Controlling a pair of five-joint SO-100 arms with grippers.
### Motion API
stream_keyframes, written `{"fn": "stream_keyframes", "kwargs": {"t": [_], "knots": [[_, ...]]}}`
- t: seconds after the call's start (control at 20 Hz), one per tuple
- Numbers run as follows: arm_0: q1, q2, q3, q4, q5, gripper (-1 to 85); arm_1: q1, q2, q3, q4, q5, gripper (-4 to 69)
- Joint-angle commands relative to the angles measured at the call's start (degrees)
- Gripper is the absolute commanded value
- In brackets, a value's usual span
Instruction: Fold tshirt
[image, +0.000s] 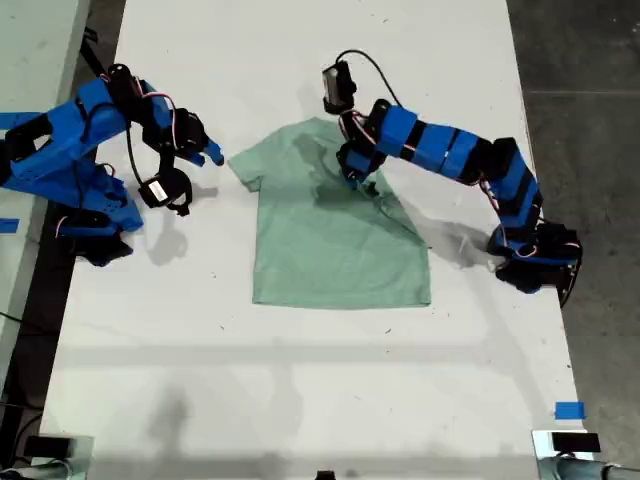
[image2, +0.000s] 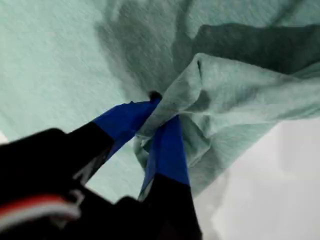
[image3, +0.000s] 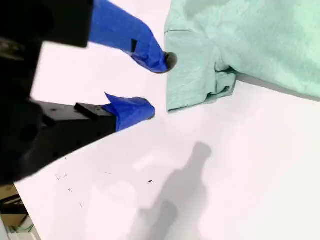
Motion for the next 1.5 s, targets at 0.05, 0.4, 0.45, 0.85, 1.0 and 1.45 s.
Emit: {"fn": "stream_keyframes", "kwargs": {"t": [0.05, 0.4, 0.45, 0.85, 1.0, 1.45], "knots": [[1.0, 0.2, -0.4, -1.1, -0.9, 12.5, -1.0, 1.6, -6.3, 0.9, 0.8, 40.3], [0.0, -0.3, -1.2, -0.4, -0.6, 17.6, 9.6, 38.9, 5.9, 14.0, -6.7, 30.5], [-0.3, -0.4, -1.4, -0.4, 0.0, 20.6, 11.5, 45.1, 11.2, 14.0, -7.3, 29.3], [-7.0, -17.9, -12.4, -2.5, 8.0, 33.9, 13.2, 64.9, 34.5, 12.8, -6.2, 22.5], [-10.2, -29.1, -17.3, -5.3, 11.5, 33.9, 12.7, 65.9, 34.7, 12.8, -6.2, 20.6], [-13.6, -57.8, -27.1, -9.7, 14.6, 28.3, 13.0, 71.0, 38.2, 12.7, -6.1, 17.1]]}}
